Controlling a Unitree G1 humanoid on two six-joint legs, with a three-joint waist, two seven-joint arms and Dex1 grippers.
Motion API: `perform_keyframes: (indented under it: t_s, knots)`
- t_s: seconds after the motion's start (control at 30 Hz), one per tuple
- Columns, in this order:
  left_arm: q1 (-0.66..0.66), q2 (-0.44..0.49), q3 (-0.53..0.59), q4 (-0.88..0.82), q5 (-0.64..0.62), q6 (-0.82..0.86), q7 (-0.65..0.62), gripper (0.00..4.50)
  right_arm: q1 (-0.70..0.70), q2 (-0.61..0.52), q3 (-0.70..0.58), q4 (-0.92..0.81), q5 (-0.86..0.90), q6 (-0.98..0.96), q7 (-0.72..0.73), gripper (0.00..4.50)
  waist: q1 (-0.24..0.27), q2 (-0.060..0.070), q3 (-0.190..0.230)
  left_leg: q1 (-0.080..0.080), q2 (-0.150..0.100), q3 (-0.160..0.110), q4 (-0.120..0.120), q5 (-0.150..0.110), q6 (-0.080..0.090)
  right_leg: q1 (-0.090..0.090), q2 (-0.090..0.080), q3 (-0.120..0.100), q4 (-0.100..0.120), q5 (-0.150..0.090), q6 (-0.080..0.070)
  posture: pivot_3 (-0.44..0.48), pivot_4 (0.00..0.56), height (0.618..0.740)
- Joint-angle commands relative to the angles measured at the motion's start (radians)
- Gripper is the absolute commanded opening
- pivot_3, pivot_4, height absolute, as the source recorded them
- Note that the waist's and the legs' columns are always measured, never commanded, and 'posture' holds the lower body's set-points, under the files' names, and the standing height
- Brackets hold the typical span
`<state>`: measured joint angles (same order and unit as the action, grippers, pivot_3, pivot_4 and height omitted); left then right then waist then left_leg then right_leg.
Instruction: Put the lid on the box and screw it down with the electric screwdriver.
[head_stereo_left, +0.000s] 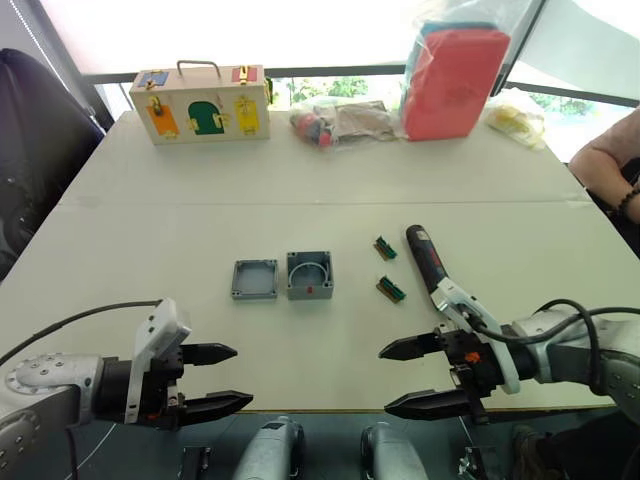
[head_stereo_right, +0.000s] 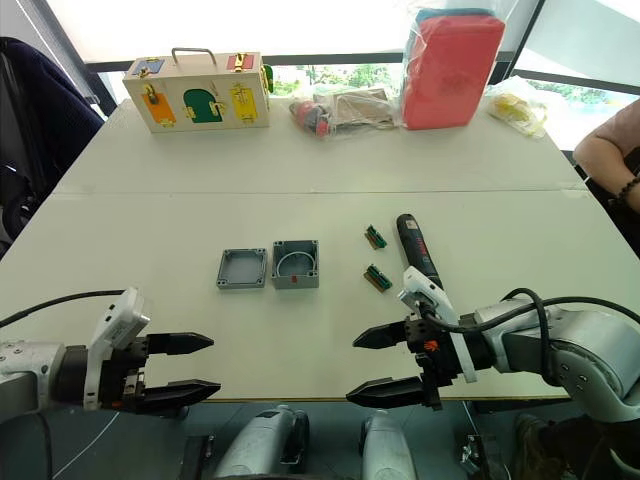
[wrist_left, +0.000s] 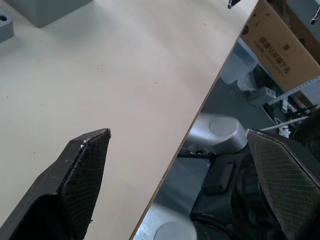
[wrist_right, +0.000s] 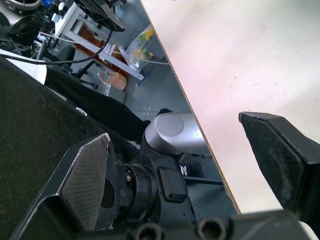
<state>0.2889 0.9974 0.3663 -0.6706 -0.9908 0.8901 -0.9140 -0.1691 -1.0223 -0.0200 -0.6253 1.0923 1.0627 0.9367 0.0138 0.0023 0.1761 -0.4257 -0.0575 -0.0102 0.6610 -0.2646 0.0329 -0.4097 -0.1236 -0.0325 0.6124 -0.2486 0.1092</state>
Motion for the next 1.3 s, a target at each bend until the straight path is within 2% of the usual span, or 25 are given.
perform_keyframes:
  t_s: [0.03,0.57,0.63,0.77,0.83,0.93,1.0,1.13,1.23,1.3]
  knots:
    - [-0.017,0.0,-0.006,-0.001,-0.004,-0.002,-0.005,4.46,-0.015,0.008,-0.012,-0.024,0.015,-0.004,-0.005,4.5,0.0,0.0,0.0,0.0,0.0,0.0,0.0,0.0,0.0,0.0,0.0,0.0,0.0,0.0,0.0,0.0,0.15,0.74]
    - [-0.056,-0.008,-0.022,0.008,-0.012,0.012,0.007,4.46,-0.041,0.063,-0.013,-0.019,0.02,-0.007,-0.072,4.5,0.0,0.0,0.0,0.0,0.0,0.0,0.0,0.0,0.0,0.0,0.0,0.0,0.0,0.0,0.0,0.0,0.15,0.74]
    - [-0.061,-0.008,-0.026,0.007,0.0,0.01,0.012,4.46,-0.043,0.067,-0.014,-0.018,0.022,-0.005,-0.074,4.5,-0.001,0.0,0.0,0.0,0.0,0.0,0.0,0.0,0.0,0.0,0.0,0.0,0.0,0.0,0.0,0.0,0.15,0.74]
    - [-0.118,0.014,-0.071,0.021,0.101,0.022,0.111,4.46,-0.042,0.076,-0.003,-0.027,-0.006,-0.011,-0.102,4.5,0.001,0.0,0.0,0.0,0.0,0.0,0.0,0.0,0.0,0.0,0.0,0.0,0.0,0.0,0.0,0.0,0.15,0.74]
    - [-0.156,0.028,-0.069,0.05,0.108,0.029,0.108,4.46,-0.044,0.084,-0.006,-0.027,0.007,-0.003,-0.117,4.5,0.001,0.0,0.0,0.0,0.0,0.0,0.0,0.0,0.0,0.0,0.0,0.0,0.001,0.0,0.0,0.0,0.15,0.74]
    - [-0.298,0.091,-0.066,0.144,0.095,0.071,0.083,4.46,-0.078,0.096,-0.011,-0.01,0.037,0.031,-0.159,4.5,0.001,0.0,0.0,0.0,0.0,0.0,0.0,0.0,0.0,0.0,0.001,0.0,0.002,0.0,0.0,0.0,0.15,0.74]
    - [-0.425,0.157,-0.112,0.195,0.111,0.101,0.056,4.46,-0.126,0.099,-0.011,0.005,0.04,0.063,-0.203,4.5,0.001,-0.001,0.0,0.0,0.0,0.0,0.001,0.0,0.0,0.0,0.001,0.0,0.002,0.0,0.0,0.0,0.15,0.74]
    - [-0.747,0.21,-0.315,0.27,0.22,0.039,-0.08,4.46,-0.218,0.156,-0.007,0.012,-0.021,0.006,-0.261,4.5,0.001,-0.001,0.0,0.0,0.0,0.0,0.001,0.0,0.0,-0.002,0.002,-0.001,0.002,0.0,0.0,0.0,0.15,0.74]
    - [-1.052,0.101,-0.579,0.37,0.405,-0.041,-0.196,4.46,-0.243,0.163,0.067,0.003,-0.159,-0.047,-0.284,4.5,0.005,-0.001,0.0,-0.001,-0.002,0.001,0.001,0.001,0.0,0.001,0.005,0.0,0.004,0.002,0.004,0.0,0.15,0.74]
    - [-1.181,0.014,-0.72,0.433,0.502,-0.079,-0.26,4.46,-0.238,0.183,0.088,-0.003,-0.196,-0.062,-0.301,4.5,0.013,-0.003,0.001,-0.001,-0.002,0.001,0.002,0.001,0.0,0.001,0.005,-0.001,0.005,0.002,0.004,0.0,0.15,0.74]
